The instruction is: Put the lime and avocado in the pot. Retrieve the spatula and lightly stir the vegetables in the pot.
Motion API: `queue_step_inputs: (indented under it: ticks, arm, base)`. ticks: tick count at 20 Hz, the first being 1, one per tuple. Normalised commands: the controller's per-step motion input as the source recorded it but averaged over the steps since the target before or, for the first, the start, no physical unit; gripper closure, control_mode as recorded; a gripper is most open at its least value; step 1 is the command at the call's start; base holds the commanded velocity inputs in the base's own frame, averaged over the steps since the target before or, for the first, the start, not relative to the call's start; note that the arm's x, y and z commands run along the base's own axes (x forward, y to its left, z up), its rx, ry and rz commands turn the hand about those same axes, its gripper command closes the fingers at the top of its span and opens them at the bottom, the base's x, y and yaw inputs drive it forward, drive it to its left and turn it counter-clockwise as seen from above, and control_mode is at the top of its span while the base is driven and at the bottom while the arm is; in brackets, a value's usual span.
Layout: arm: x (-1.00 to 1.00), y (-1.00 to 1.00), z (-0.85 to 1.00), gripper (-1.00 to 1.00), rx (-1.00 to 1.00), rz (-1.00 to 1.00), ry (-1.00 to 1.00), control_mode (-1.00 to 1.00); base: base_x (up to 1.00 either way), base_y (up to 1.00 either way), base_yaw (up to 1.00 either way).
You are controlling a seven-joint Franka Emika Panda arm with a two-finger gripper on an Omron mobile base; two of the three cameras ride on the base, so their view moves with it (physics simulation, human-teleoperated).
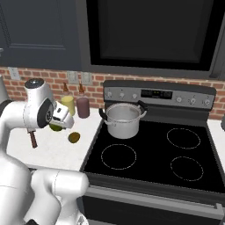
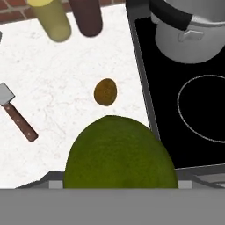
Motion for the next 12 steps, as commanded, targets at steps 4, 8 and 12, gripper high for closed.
queue_step_inputs:
  ticks: [4, 8, 12]
  arm:
    - [0.0, -0.64, 0.23, 1.0, 0.0, -0.02, -0.26, -1.0]
    - [0.02, -0.61, 0.21, 1.0, 0.0, 0.0, -0.29, -1.0]
    - [0.13, -0.59, 0.46, 1.0, 0.06, 0.0, -0.08, -1.0]
  base:
    - [0.0, 0.0, 0.0]
    - [0.0, 0.0, 0.0]
    - [0.0, 0.0, 0.0]
